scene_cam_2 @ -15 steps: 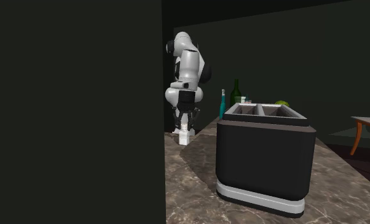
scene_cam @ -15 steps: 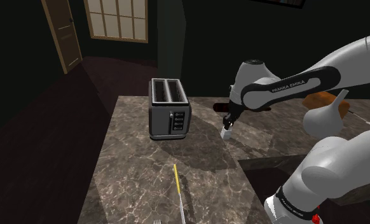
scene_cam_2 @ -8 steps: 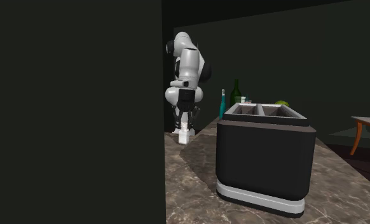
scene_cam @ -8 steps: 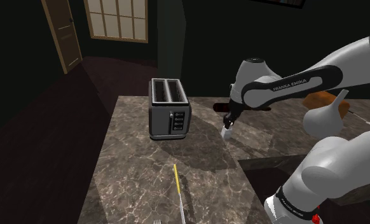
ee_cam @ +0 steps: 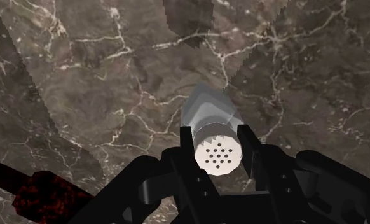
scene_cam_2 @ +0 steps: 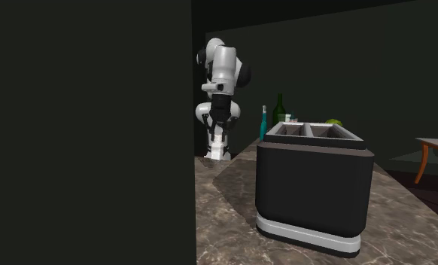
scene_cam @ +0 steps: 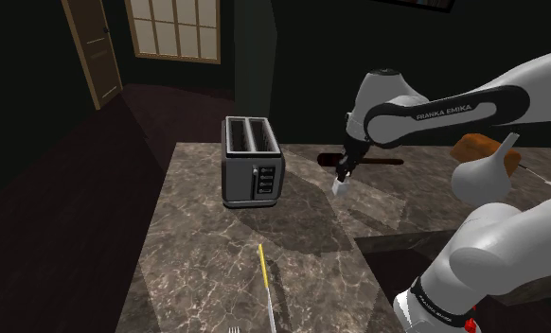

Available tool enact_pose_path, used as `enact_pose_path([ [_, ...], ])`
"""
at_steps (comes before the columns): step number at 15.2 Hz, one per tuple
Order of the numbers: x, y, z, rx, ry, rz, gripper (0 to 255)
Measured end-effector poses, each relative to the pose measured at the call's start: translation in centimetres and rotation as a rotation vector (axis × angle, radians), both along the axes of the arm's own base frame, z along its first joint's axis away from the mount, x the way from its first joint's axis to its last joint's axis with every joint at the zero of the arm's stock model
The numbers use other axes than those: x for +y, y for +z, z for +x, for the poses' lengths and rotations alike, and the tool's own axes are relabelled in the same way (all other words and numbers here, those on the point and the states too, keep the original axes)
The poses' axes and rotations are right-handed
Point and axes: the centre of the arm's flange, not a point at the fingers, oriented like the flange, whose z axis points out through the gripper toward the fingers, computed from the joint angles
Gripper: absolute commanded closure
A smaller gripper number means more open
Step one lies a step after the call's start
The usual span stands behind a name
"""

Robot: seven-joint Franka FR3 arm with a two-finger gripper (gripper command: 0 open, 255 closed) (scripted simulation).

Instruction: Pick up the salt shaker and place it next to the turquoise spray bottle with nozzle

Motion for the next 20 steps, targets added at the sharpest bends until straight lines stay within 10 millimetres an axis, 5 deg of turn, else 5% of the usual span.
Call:
enact_pose_path([
  [20, -0.1, 10.5, 0.0, 0.0, 0.0, 0.0, 255],
])
